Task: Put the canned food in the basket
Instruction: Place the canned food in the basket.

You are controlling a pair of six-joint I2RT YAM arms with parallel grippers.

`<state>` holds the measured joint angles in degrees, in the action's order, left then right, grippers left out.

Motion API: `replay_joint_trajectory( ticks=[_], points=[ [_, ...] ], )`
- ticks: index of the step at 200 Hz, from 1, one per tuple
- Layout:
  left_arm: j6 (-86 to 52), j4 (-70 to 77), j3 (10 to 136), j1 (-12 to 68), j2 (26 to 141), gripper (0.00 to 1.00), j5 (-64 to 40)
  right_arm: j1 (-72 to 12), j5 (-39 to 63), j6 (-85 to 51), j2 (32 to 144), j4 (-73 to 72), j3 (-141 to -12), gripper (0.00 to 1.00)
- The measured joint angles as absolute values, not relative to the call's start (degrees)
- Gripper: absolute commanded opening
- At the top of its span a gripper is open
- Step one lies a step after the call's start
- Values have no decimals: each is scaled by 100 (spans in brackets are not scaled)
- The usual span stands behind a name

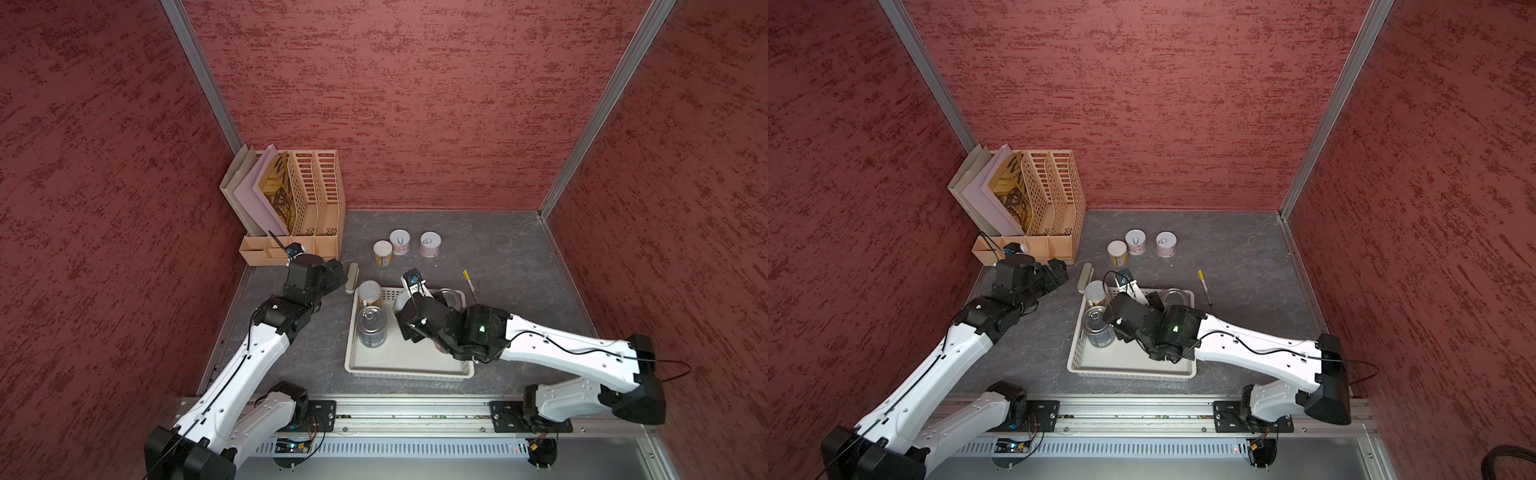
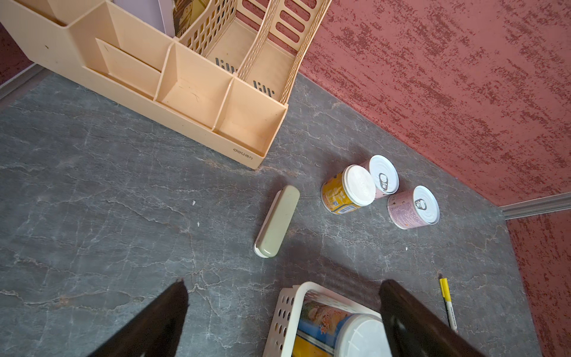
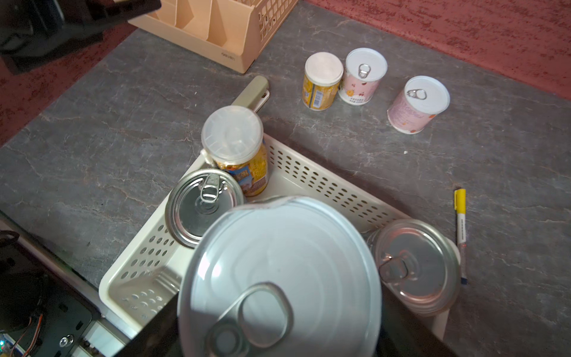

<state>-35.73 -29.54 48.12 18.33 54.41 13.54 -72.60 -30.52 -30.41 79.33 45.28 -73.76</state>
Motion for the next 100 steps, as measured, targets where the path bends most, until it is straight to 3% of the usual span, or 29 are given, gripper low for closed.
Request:
replay_joint_trajectory(
  ticks=[100],
  points=[
    [-3575, -2954, 4812, 1833, 5430, 100, 1354, -8123, -3297, -4335, 8082, 5081, -6849, 44]
  ],
)
